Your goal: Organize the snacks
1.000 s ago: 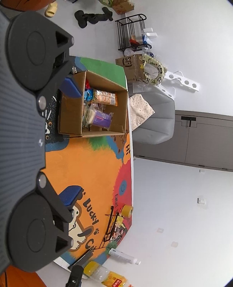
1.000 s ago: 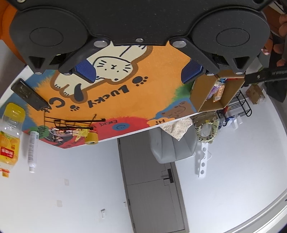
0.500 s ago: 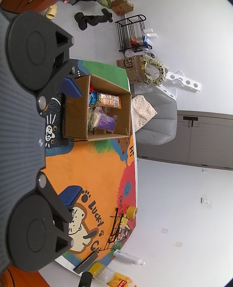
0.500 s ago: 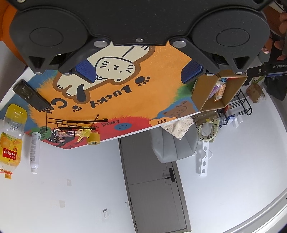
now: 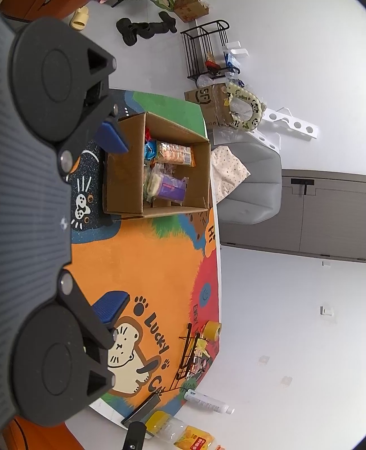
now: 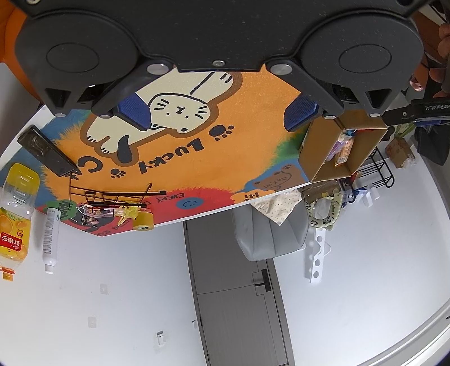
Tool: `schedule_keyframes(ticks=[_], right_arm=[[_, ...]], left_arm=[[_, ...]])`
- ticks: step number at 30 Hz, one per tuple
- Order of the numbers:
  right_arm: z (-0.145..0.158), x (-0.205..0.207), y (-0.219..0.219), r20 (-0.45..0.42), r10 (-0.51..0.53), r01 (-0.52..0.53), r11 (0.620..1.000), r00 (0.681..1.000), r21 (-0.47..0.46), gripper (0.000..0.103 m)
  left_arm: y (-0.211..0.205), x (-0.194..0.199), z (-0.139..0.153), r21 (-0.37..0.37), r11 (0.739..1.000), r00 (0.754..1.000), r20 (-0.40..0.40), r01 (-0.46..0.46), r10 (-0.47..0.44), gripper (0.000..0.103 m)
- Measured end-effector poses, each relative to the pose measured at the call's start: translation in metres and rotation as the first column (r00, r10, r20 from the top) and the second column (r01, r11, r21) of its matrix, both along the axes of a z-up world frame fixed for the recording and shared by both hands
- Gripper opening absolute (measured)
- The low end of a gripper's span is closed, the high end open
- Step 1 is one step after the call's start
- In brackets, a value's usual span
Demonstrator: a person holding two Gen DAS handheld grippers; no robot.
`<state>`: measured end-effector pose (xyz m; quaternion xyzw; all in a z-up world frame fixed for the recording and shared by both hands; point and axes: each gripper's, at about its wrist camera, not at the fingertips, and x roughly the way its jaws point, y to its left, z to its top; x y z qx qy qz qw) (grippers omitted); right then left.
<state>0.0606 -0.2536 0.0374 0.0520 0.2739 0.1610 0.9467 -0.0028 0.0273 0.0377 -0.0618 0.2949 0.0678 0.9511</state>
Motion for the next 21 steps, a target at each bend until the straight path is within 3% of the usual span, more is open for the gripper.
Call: schedule_keyframes(ticks=[21], right_arm=[[-0.0003,-0.0010,0.0023,-0.003,0.012,-0.012,1.000,1.000,-0.008,0.103]], left_arm=[[-0.0052,0.0015,-0.0034,0.003,1.000,1.000,-0.006,0.015,-0.015,0.103]])
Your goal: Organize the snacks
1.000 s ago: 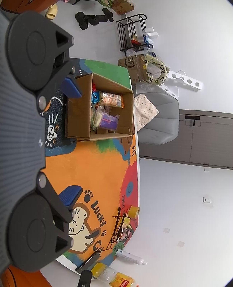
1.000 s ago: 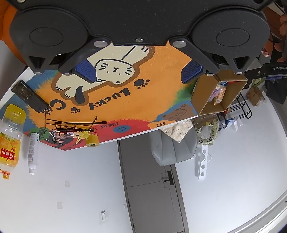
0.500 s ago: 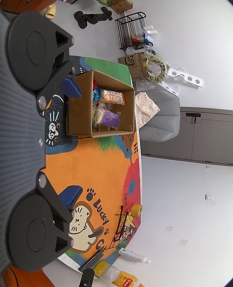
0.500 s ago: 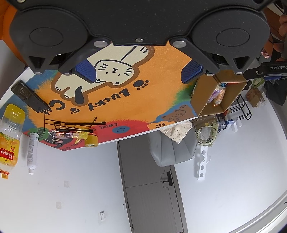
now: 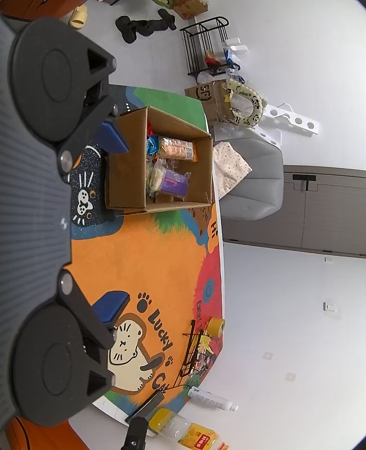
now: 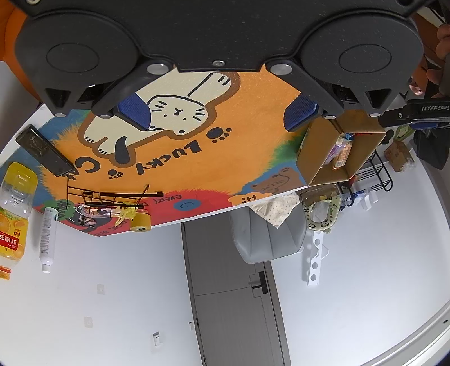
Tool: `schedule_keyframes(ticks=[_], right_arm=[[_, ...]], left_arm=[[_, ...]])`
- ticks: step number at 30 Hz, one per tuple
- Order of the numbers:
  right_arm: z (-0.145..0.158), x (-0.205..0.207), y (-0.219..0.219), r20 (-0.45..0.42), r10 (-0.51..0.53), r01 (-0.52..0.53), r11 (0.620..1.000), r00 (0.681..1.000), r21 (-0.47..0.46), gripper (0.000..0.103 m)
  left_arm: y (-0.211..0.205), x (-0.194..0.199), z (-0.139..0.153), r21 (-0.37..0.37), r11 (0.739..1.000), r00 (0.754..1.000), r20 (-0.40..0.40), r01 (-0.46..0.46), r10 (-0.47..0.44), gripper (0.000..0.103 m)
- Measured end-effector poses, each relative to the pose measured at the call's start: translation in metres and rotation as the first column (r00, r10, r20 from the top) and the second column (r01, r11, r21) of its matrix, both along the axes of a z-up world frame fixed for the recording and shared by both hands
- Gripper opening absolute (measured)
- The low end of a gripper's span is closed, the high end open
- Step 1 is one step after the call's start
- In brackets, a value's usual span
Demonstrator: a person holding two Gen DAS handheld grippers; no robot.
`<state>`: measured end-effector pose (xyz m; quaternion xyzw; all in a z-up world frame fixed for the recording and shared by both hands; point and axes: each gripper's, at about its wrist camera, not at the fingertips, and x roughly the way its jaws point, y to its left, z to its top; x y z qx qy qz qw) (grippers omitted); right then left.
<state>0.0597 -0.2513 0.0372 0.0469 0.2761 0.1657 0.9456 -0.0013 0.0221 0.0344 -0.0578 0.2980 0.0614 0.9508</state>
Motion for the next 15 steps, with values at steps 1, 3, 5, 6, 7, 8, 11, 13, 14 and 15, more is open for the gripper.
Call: schedule_keyframes(ticks=[1,3,5,6,7,8,11,13,14,15], right_arm=[[0.0000,0.0000,0.0000,-0.001,-0.001,0.001,1.000,1.000,0.000,0.103],[-0.0001,-0.0002,0.0002,-0.003,-0.002,0.002,1.000,1.000,0.001,0.103],[-0.0004,-0.0006,0.0004,-0.004,-0.003,0.003,1.000,1.000,0.001,0.103],[-0.0003,-0.0004,0.0004,-0.003,-0.002,0.002,1.000,1.000,0.001,0.103],[-0.0001,-0.0003,0.0004,-0.003,-0.001,0.001,1.000,1.000,0.001,0.103],[0.0000,-0.0003,0.0004,-0.003,-0.002,0.002,1.000,1.000,0.001,0.103],[-0.0001,-0.0006,0.0004,-0.002,0.001,-0.001,1.000,1.000,0.001,0.103],[-0.0006,-0.0009,0.0005,0.000,0.003,-0.003,1.000,1.000,-0.002,0.103],[-0.0009,-0.0009,0.0004,0.001,0.003,-0.003,1.000,1.000,-0.002,0.103],[-0.0009,-0.0010,0.0007,-0.002,0.001,-0.001,1.000,1.000,-0.002,0.103]], left_arm=[[-0.0001,0.0002,-0.0002,0.000,1.000,1.000,0.000,0.000,0.000,0.103],[-0.0003,0.0003,-0.0004,-0.002,1.000,1.000,-0.001,0.001,-0.001,0.103],[-0.0006,0.0003,-0.0001,-0.001,1.000,1.000,-0.001,0.001,-0.001,0.103],[-0.0006,0.0003,-0.0001,-0.001,1.000,1.000,-0.001,0.001,-0.001,0.103],[-0.0006,0.0003,0.0000,-0.002,1.000,1.000,-0.001,0.002,-0.002,0.103],[-0.0007,0.0003,-0.0001,-0.002,1.000,1.000,-0.001,0.002,-0.002,0.103],[-0.0008,0.0005,0.0000,-0.002,1.000,1.000,0.000,0.000,0.000,0.103],[-0.0012,0.0006,-0.0002,-0.004,1.000,1.000,0.000,0.002,-0.002,0.103],[-0.0019,0.0007,-0.0002,-0.004,1.000,1.000,0.000,0.004,-0.004,0.103],[-0.0030,0.0007,-0.0004,-0.003,1.000,1.000,0.000,0.006,-0.006,0.103]])
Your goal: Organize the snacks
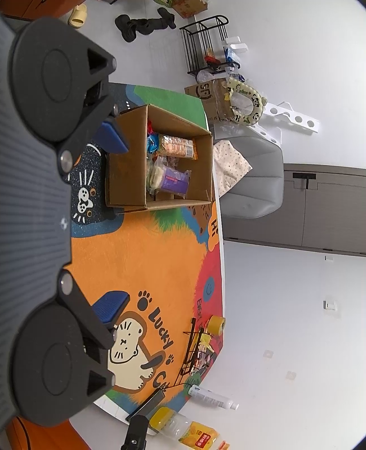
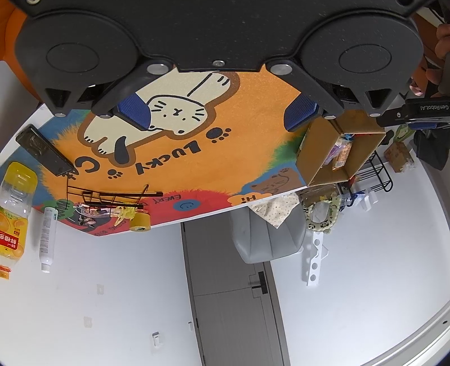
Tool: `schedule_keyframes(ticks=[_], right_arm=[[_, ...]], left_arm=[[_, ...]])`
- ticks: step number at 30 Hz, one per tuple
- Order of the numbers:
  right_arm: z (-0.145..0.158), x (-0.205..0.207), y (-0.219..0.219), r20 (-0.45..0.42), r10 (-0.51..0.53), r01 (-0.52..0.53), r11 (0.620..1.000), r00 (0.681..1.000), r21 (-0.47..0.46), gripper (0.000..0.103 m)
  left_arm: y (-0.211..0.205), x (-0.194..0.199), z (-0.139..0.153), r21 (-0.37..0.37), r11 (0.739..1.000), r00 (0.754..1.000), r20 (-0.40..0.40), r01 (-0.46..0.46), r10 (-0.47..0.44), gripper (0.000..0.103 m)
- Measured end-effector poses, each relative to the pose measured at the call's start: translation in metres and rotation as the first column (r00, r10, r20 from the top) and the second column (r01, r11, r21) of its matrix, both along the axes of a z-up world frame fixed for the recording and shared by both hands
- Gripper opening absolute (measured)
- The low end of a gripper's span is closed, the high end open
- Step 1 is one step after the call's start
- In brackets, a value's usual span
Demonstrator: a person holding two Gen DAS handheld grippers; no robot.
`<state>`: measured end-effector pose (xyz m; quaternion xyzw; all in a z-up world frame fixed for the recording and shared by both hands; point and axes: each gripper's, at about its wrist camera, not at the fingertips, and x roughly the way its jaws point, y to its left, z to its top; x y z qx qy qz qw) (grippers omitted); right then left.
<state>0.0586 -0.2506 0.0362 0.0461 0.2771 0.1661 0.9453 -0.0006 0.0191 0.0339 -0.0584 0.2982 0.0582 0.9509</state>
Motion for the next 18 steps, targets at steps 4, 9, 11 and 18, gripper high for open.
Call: schedule_keyframes(ticks=[4,9,11,18], right_arm=[[0.0001,0.0006,0.0005,-0.002,0.000,0.000,1.000,1.000,0.000,0.103],[-0.0003,0.0002,0.0038,-0.001,0.012,-0.012,1.000,1.000,-0.011,0.103],[-0.0003,-0.0002,0.0047,-0.001,0.015,-0.015,1.000,1.000,-0.014,0.103],[0.0002,-0.0009,0.0033,0.001,0.010,-0.010,1.000,1.000,-0.007,0.103]], left_arm=[[-0.0021,-0.0014,-0.0002,0.003,1.000,1.000,0.003,0.013,-0.013,0.103],[-0.0018,-0.0016,-0.0006,0.001,1.000,1.000,0.004,0.013,-0.013,0.103],[-0.0019,-0.0019,-0.0003,0.003,1.000,1.000,0.007,0.011,-0.011,0.103],[-0.0081,-0.0011,0.0031,0.011,1.000,1.000,0.016,0.026,-0.026,0.103]])
